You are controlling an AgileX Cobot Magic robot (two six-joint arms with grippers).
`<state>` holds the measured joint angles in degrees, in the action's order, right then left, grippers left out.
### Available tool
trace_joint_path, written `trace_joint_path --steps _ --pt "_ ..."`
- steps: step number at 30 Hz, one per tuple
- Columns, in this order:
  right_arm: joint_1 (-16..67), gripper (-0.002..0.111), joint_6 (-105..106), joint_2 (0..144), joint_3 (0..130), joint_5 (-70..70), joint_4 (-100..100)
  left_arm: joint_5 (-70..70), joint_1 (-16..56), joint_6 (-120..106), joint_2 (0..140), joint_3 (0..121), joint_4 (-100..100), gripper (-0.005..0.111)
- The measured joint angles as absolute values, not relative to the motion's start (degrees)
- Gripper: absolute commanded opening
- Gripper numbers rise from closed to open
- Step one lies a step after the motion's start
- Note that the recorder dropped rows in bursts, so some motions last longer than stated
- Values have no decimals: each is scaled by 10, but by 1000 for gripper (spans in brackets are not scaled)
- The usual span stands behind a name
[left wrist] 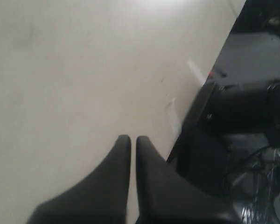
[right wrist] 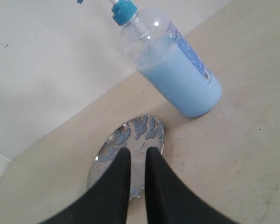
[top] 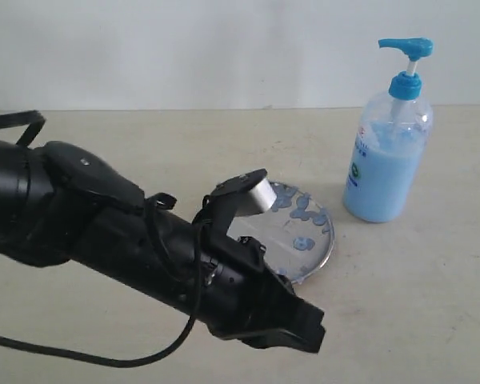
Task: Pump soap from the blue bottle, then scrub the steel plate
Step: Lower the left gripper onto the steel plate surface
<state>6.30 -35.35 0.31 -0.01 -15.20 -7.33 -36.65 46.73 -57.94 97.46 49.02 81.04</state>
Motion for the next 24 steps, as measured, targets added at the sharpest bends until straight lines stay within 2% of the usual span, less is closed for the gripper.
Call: trace_joint_path --steps 6,10,16,24 --pt "63 1 -354 3 0 -152 -71 -407 455 -243 1007 649 373 4" --pt "63 1 -354 3 0 -152 -71 -470 453 -130 1080 800 142 4" --pt "63 1 -354 3 0 -152 -71 -507 451 -84 1220 955 13 4" --pt "63 1 -354 3 0 -152 -71 -676 451 -83 1272 1031 -104 4"
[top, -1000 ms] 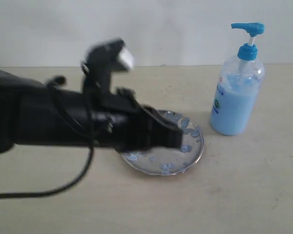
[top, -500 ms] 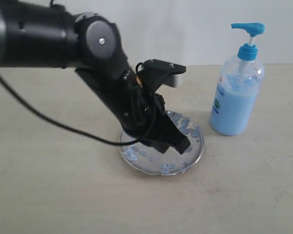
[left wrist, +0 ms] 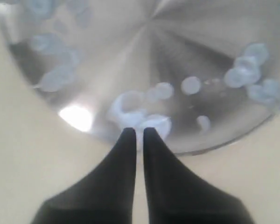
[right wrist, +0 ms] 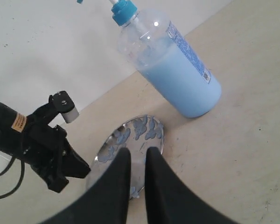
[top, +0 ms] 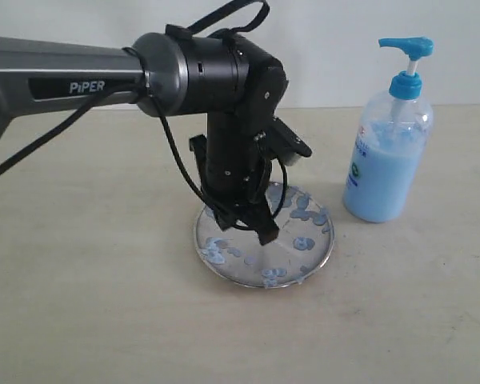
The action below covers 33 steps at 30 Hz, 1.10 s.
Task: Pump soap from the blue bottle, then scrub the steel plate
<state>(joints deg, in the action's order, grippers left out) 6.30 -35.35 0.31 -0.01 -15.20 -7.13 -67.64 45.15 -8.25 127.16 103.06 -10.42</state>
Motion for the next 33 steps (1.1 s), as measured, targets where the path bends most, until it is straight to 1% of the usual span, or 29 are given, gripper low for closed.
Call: trace_joint_path --steps 2,4,6,8,9,11,13,15,17,18,20,22,24,25,28,29,31,33 --pt "63 1 -354 3 0 -152 -71 -675 451 -78 1260 1036 -144 4" --pt "63 1 -354 3 0 -152 -71 -592 449 -70 1249 1043 -136 4" --pt "63 1 -354 3 0 -152 -71 -473 447 -92 1247 1047 -58 4" --pt "63 1 -354 3 0 -152 -71 -414 448 -179 1254 1049 75 4" --pt "63 1 -354 3 0 -152 -71 -421 450 -223 1258 1049 123 4" --pt "63 1 -354 3 0 -152 -71 -507 453 -315 1267 1049 187 4" --pt "63 1 -354 3 0 -152 -71 -612 454 -362 1272 1048 177 4" --pt "63 1 -354 3 0 -152 -71 -667 454 -377 1273 1046 111 4" --pt "63 1 -354 3 0 -152 -71 -651 453 -373 1273 1046 44 4" --pt "63 1 -354 3 0 -152 -71 -606 452 -361 1273 1046 32 4" --pt "63 1 -354 3 0 -152 -71 -491 449 -311 1275 1046 51 4" --pt "63 1 -354 3 0 -152 -71 -440 449 -301 1277 1050 112 4" --pt "63 1 -354 3 0 -152 -71 -466 450 -328 1277 1051 139 4" --pt "63 1 -354 3 0 -152 -71 -518 450 -350 1276 1051 134 4" --pt "63 1 -354 3 0 -152 -71 -647 453 -382 1273 1050 31 4" --pt "63 1 -354 3 0 -152 -71 -665 453 -385 1273 1050 -6 4" --pt "63 1 -354 3 0 -152 -71 -632 452 -373 1272 1050 -75 4" --pt "63 1 -354 3 0 -152 -71 -548 448 -319 1272 1050 -69 4"
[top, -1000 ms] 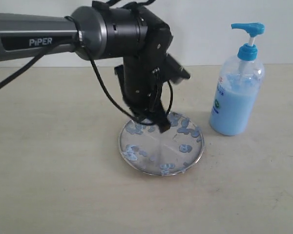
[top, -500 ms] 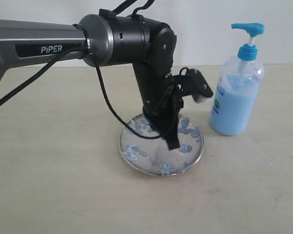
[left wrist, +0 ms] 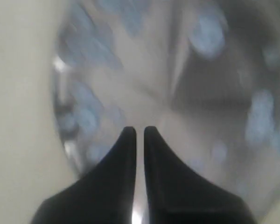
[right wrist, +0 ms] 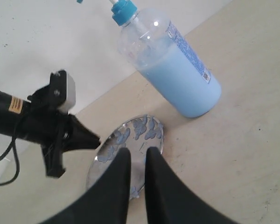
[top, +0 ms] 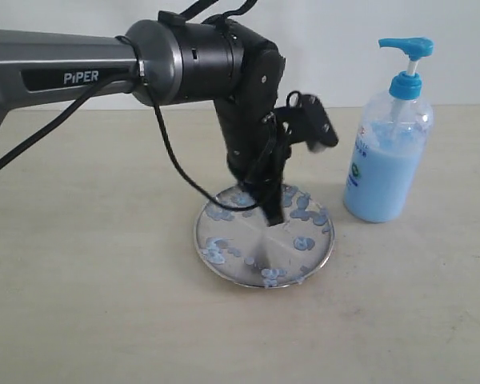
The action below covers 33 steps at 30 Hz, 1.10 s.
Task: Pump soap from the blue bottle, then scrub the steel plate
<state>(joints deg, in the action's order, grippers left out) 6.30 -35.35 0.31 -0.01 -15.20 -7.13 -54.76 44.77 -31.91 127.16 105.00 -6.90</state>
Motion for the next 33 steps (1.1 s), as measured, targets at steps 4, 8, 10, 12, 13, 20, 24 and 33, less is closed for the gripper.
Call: trace_joint_path --steps 4,8,10,12,13,20,24,33 --pt "63 1 -354 3 0 -152 -71 -495 449 -281 1272 1053 73 4" --pt "63 1 -354 3 0 -152 -71 -656 452 -355 1272 1051 44 4" --pt "63 1 -354 3 0 -152 -71 -684 452 -376 1272 1051 -34 4" --pt "63 1 -354 3 0 -152 -71 -667 451 -361 1272 1051 -96 4" --pt "63 1 -354 3 0 -152 -71 -627 449 -329 1272 1051 -103 4" --pt "63 1 -354 3 0 -152 -71 -535 451 -182 1278 1053 -35 4" --pt "63 1 -354 3 0 -152 -71 -614 449 -242 1278 1052 -256 4" --pt "63 1 -354 3 0 -152 -71 -604 452 -149 1278 1051 -151 4"
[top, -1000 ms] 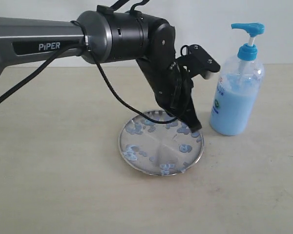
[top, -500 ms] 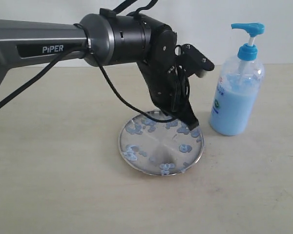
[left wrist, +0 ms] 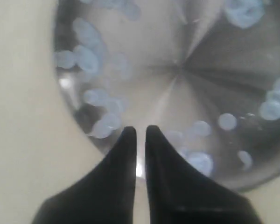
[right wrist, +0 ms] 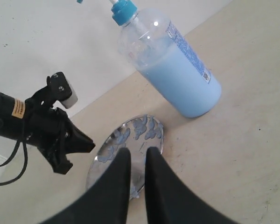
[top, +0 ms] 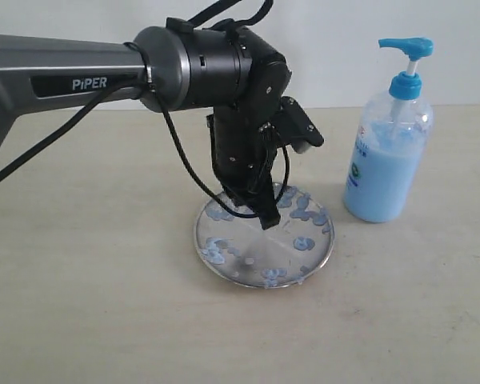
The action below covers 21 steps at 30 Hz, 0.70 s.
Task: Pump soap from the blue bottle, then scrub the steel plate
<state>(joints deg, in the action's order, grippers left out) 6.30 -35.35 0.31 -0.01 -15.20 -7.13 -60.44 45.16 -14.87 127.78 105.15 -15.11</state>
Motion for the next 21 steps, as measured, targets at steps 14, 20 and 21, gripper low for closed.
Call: trace_joint_path --steps 14,20,21 --pt "63 1 -354 3 0 -152 -71 -112 367 -399 860 746 286 4" --pt "63 1 -354 3 0 -152 -71 -57 353 -415 659 480 341 4" --pt "63 1 -354 3 0 -152 -71 -50 353 -415 630 449 354 4"
